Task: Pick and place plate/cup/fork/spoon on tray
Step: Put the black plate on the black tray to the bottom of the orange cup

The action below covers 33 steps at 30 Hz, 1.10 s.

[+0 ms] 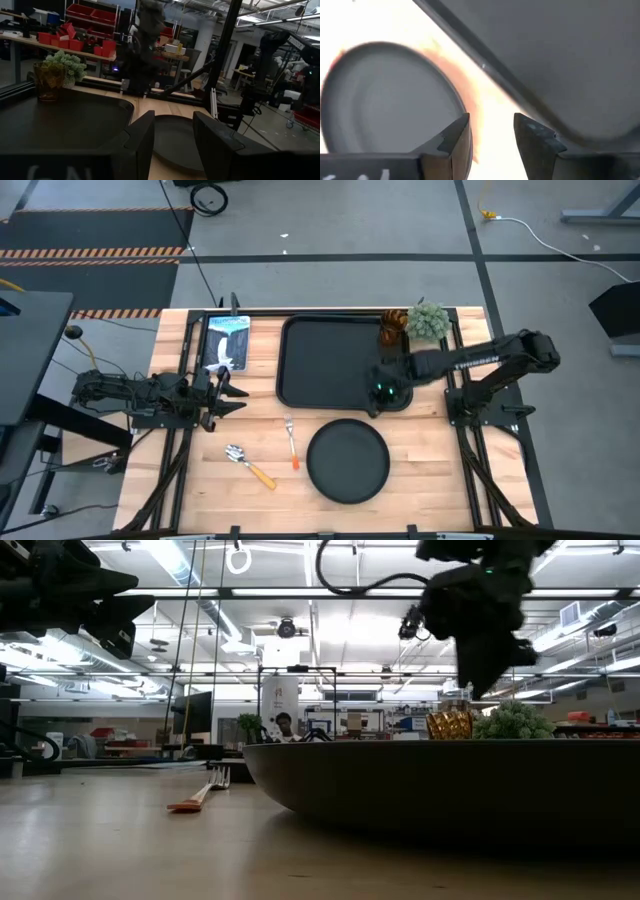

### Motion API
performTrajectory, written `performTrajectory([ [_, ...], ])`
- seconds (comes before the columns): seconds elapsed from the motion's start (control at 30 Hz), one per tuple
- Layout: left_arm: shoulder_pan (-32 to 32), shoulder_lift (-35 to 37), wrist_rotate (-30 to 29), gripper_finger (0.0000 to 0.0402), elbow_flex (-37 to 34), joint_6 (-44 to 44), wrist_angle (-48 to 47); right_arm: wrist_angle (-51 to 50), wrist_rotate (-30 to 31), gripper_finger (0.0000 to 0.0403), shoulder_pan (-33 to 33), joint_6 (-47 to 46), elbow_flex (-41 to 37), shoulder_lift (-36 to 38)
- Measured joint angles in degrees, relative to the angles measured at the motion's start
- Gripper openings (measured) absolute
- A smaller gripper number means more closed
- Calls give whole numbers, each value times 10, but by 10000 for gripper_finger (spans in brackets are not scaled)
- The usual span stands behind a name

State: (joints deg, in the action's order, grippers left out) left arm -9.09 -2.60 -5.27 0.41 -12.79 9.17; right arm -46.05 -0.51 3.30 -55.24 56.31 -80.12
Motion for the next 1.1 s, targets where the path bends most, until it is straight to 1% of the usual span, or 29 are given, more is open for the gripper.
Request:
performTrajectory([
  [0.1,0,0,0,142,0,0,0,23,12,159,48,-82,-29,-2],
  [0.27,0,0,0,142,0,0,0,106,21,159,113,-207,-81,-4],
  [0.43,0,0,0,142,0,0,0,121,41,160,166,-298,-101,-14],
  [0.63,0,0,0,142,0,0,1,166,60,160,215,-340,-101,-70],
  [0.77,0,0,0,142,0,0,0,173,68,160,228,-368,-101,-105],
  [0.9,0,0,0,142,0,0,1,181,69,159,237,-380,-101,-119],
  [1.0,0,0,0,142,0,0,0,180,72,148,238,-384,-101,-117],
  [1.1,0,0,0,142,0,0,0,177,81,123,237,-389,-101,-110],
])
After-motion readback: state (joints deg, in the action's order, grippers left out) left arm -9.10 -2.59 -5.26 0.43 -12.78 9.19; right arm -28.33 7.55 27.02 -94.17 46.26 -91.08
